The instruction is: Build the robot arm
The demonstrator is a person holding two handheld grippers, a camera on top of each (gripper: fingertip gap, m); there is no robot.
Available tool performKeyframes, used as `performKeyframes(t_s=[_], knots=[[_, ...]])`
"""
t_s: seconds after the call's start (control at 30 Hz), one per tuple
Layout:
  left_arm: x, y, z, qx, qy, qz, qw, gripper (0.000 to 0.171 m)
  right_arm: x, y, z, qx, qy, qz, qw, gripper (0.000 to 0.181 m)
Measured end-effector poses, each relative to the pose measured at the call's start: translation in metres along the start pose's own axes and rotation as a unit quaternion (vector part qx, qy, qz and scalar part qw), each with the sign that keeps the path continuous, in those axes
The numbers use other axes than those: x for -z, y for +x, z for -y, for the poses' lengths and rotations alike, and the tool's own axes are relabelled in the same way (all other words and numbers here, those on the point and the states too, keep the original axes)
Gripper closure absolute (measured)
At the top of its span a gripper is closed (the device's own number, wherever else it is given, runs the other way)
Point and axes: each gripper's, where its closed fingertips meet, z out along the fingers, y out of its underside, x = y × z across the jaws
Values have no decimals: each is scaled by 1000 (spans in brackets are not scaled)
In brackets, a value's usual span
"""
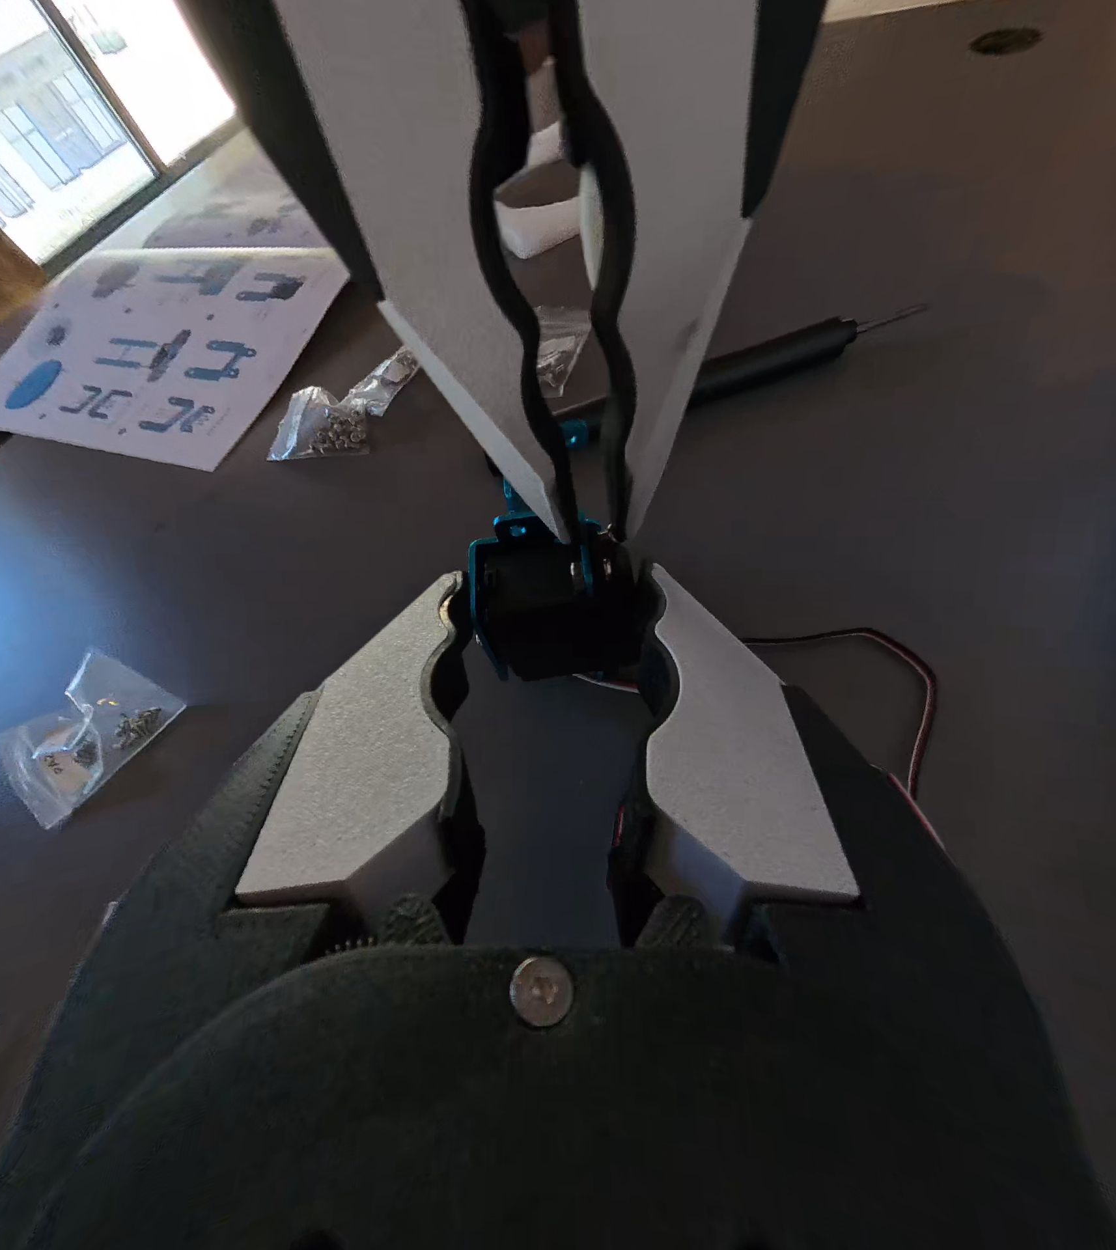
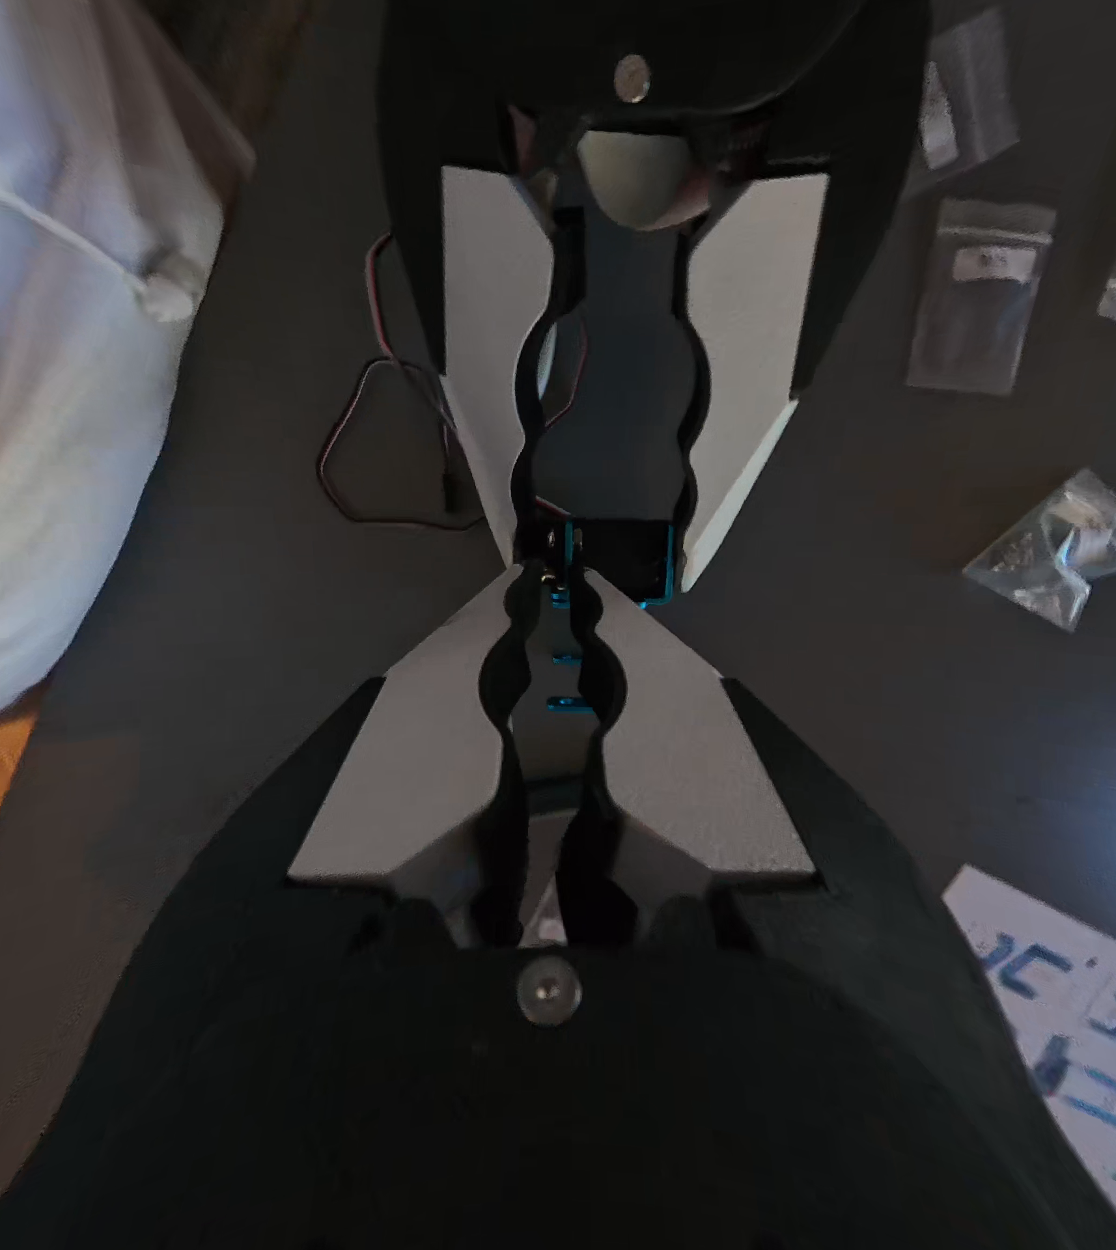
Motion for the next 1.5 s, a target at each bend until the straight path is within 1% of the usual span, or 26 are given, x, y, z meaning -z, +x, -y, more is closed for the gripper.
performKeyframes(t_s=[0.13,0.23,0.3,0.37,0.47,0.57,0.67,0.73,0.87,1.07,1.2,1.3,1.4,1.5], knots=[[0,-2,-1,8,-2,0,1000,121,0,2,-1,44,-20,37,998,170],[0,-4,-2,31,-6,-1,1000,121,0,6,0,8,-15,48,999,170],[0,-4,-2,33,-7,3,999,121,0,6,0,-7,-12,31,999,170],[0,-5,-2,46,-7,-2,999,121,-1,8,0,-10,0,-3,1000,169],[0,-5,-2,55,-6,-8,998,121,0,9,2,8,27,-59,998,169],[0,-5,-2,74,-6,-20,997,121,-1,10,3,6,17,-91,996,169],[0,-5,-2,71,-6,-20,997,121,-4,9,-3,-19,6,-75,997,162],[0,-5,-2,66,-5,-17,998,121,-6,10,-1,-33,17,-75,996,166],[0,-5,-2,71,-6,-20,997,121,-5,9,-2,-43,-8,-72,997,168],[0,-4,-2,64,-5,-19,998,121,-4,7,1,-121,21,-30,992,169],[0,-4,-2,64,-5,-18,998,121,-4,7,1,-138,26,-24,990,169],[0,-3,-1,58,-4,-16,998,121,-4,6,1,-132,30,-16,991,170],[0,-1,0,34,-2,-8,999,121,-4,1,0,-110,31,15,993,171],[0,-1,0,34,-2,-12,999,121,-4,1,-1,-59,5,21,998,171]])
